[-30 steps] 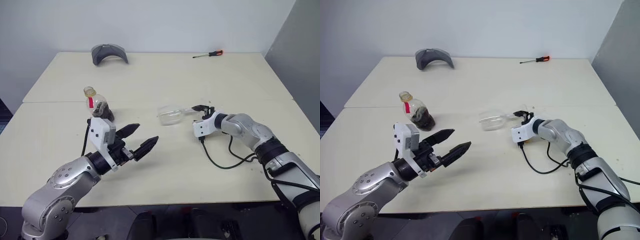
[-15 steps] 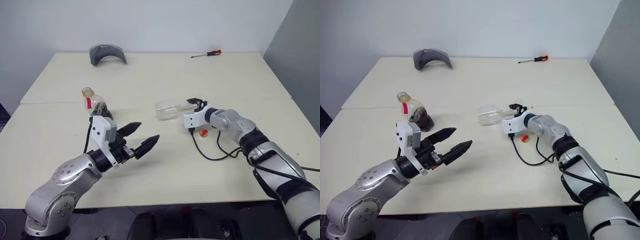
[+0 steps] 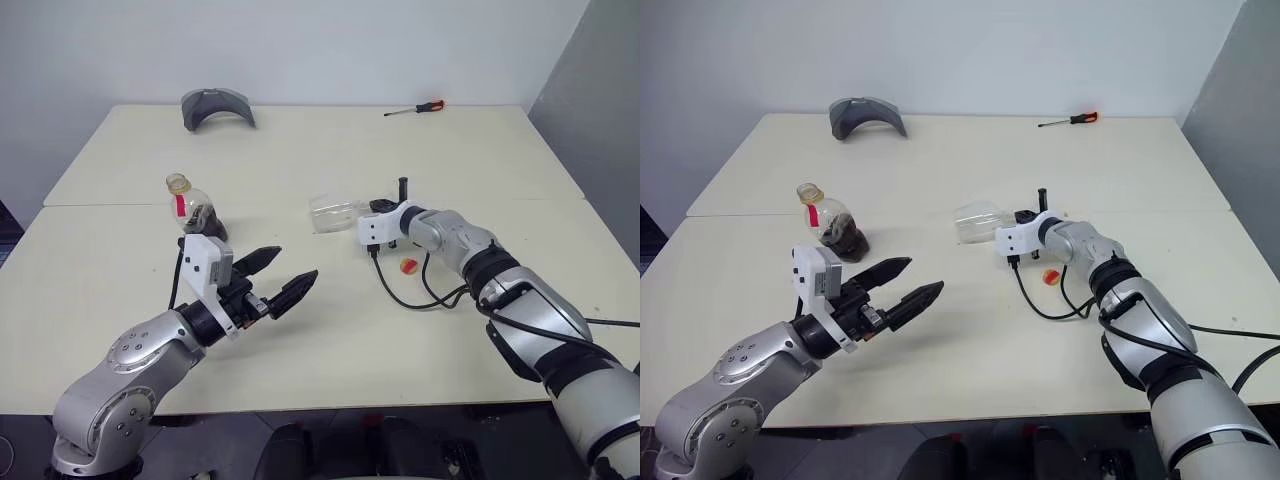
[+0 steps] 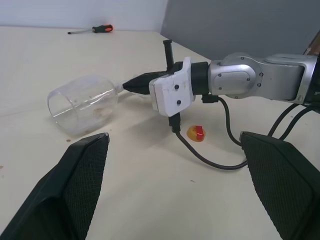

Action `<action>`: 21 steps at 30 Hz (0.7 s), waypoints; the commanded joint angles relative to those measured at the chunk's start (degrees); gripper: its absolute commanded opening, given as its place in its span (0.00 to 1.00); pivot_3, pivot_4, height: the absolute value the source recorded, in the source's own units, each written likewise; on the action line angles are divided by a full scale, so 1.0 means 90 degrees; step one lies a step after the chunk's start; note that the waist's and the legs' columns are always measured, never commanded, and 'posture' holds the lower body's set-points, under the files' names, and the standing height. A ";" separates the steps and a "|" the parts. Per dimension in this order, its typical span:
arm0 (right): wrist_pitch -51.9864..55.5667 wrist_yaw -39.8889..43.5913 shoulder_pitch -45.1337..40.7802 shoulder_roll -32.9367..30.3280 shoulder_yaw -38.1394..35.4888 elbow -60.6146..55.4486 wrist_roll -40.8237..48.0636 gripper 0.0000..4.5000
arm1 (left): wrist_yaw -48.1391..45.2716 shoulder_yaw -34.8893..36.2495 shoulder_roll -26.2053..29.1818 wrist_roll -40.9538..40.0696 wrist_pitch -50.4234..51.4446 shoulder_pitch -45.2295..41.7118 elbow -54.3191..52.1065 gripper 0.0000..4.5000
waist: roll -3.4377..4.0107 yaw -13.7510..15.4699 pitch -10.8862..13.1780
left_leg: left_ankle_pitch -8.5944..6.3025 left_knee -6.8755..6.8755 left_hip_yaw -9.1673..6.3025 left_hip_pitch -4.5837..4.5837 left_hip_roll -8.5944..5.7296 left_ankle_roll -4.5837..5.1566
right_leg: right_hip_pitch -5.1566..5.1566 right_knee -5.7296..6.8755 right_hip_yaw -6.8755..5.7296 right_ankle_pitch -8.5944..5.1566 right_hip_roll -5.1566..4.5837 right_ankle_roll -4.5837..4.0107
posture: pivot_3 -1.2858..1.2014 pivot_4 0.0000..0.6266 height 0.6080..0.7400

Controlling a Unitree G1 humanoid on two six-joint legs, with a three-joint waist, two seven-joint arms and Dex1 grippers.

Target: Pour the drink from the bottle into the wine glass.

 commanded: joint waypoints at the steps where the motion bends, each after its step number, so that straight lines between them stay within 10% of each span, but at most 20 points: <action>1: -0.0027 -0.0039 -0.0166 -0.0082 0.0022 0.0159 0.0026 0.01 | -0.0024 0.0077 0.0034 -0.0024 -0.0084 -0.0026 -0.0217 1.00 | 0.0000 0.0000 0.0000 | 0.0000 0.0000 0.0000 0.0000 0.0000 0.0000 | 0.0000 0.0000 0.0000 0.0000 0.0000 0.0000 | 0.52 0.24 1.00; 21: -0.0451 0.1001 0.0899 -0.1065 -0.0260 -0.1946 0.0469 0.01 | 0.0004 0.0006 0.0029 -0.0030 -0.0059 -0.0135 -0.0230 1.00 | 0.0000 0.0011 0.0000 | 0.0000 -0.0001 -0.0002 -0.0001 0.0000 0.0000 | 0.0000 -0.0001 -0.0001 0.0000 0.0000 0.0000 | 0.52 0.24 1.00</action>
